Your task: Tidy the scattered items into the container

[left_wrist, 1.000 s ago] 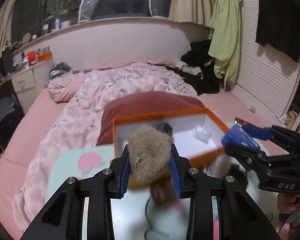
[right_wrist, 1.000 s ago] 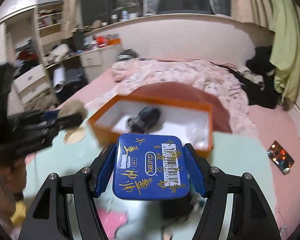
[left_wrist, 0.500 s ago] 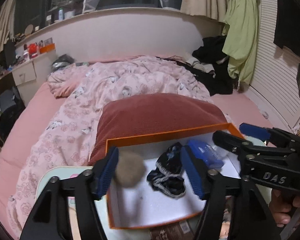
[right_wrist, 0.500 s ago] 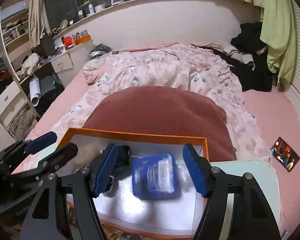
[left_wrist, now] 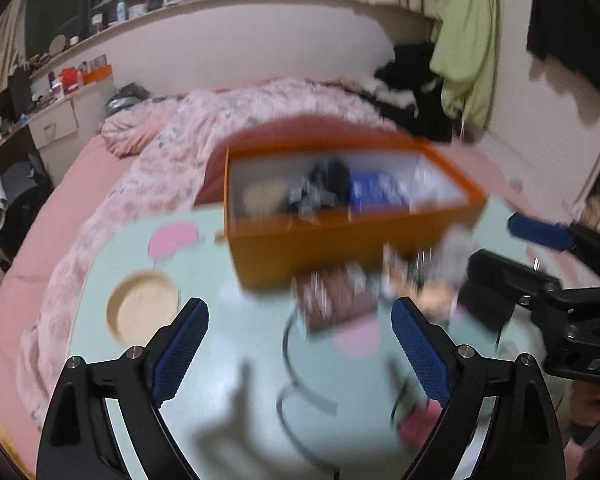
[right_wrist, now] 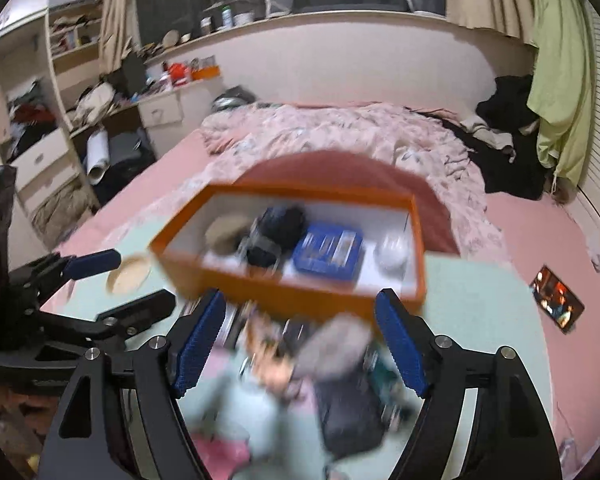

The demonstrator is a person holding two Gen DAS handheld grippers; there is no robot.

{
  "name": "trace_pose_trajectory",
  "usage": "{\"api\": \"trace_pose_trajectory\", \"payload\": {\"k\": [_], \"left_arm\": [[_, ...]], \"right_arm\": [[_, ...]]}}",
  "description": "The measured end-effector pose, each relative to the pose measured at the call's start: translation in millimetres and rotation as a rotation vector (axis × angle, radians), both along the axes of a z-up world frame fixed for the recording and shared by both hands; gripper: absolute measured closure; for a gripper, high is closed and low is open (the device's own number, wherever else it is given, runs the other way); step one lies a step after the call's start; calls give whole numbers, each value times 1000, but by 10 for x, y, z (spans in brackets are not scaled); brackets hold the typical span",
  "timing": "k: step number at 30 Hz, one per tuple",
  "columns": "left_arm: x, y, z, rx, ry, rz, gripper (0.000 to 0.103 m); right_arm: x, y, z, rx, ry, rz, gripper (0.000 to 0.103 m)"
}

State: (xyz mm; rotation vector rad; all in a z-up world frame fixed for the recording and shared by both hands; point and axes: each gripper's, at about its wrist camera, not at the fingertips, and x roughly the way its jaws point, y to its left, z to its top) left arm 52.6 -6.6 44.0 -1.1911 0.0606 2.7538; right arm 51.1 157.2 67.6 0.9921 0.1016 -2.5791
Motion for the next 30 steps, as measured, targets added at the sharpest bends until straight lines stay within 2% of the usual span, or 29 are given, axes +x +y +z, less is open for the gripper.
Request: {"api": "trace_pose_trajectory", "payload": {"k": [4,6,7,9,11,14,16,30], "left_arm": [[96,4,-265,4,-81,1,10],[65,40,-406,-38,-127,23,6],[54,48,-426,-48,-129,30,0],[30,46,-441,-31,-140,27,0],[29,54,-453,-35,-138,30,0],[47,55,-450,-32,-135,33,0],[52,52,-449,-32,-135,33,0],[59,55,-455,-32,-134,33,0]], "right_arm": [[314,-46,-247,48,-48,26,26],[393,-36,-345,64,-74,34,26],[414,-22,-395,79,-83,25,26],[451,6,-484,119,-76,-1,21],[427,7,-642,185,-111,-33,21],[368,119,-711,131,-155,-73,14],[336,151,-718,132,-167,-98,9],[343,138,-744,135,-167,-92,7]]}}
